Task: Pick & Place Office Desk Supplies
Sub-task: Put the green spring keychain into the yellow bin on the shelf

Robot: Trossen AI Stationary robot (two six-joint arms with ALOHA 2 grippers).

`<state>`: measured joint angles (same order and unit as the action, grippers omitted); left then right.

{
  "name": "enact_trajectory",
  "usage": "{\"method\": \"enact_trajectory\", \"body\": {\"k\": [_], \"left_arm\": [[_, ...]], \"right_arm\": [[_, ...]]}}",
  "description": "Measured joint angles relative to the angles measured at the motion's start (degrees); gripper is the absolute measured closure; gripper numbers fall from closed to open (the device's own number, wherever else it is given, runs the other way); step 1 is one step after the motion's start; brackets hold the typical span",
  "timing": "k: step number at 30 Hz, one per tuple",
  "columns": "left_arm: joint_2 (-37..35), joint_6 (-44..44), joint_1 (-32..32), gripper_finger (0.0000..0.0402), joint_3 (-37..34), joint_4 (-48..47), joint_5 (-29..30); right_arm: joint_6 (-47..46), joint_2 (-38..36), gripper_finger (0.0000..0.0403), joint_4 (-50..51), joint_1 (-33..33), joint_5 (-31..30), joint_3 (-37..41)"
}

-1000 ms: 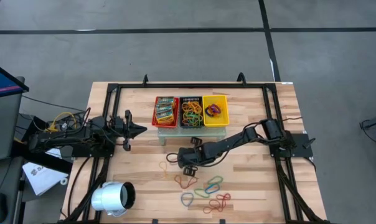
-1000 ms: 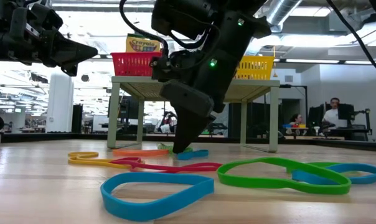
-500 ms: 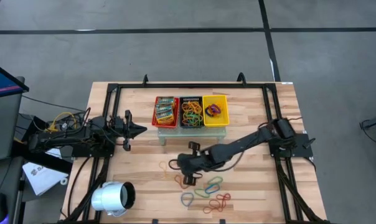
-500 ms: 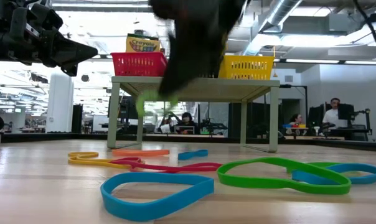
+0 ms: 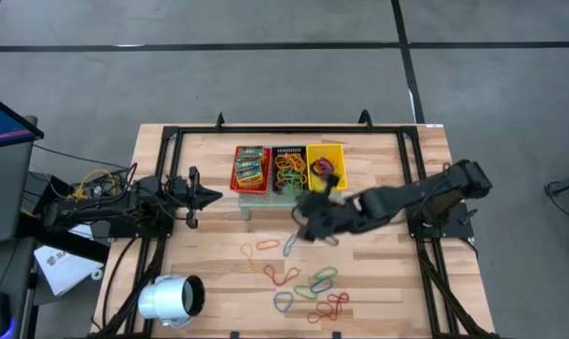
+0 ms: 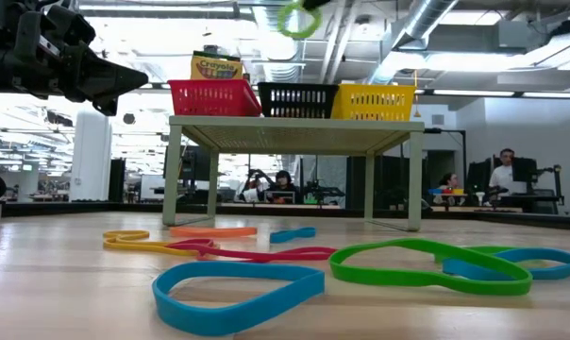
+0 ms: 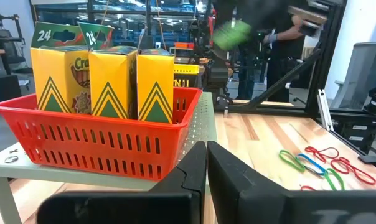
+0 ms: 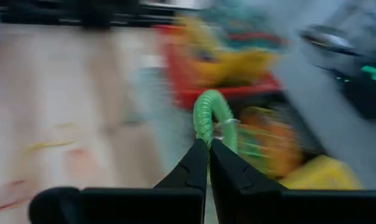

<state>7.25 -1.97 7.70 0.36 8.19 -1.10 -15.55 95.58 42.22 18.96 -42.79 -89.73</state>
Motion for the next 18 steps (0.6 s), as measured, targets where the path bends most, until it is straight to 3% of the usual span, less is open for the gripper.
{"method": "enact_trajectory", "body": {"k": [3,11,18], "left_arm": [[0.0,0.0,0.0,0.0394,0.0,0.0,0.0],[0.0,0.0,0.0,0.0394,0.0,0.0,0.0],[0.0,0.0,0.0,0.0394,0.0,0.0,0.0]], "right_arm": [[-2.9,-2.2,0.0400,5.6,-2.9,-4.7,0.0],[-7.5,-2.2,0.0397,18.6,-13.1,-5.0,0.0],[-8.5,-1.4,0.0377,21.9,-17.6,2.1,0.0]]}}
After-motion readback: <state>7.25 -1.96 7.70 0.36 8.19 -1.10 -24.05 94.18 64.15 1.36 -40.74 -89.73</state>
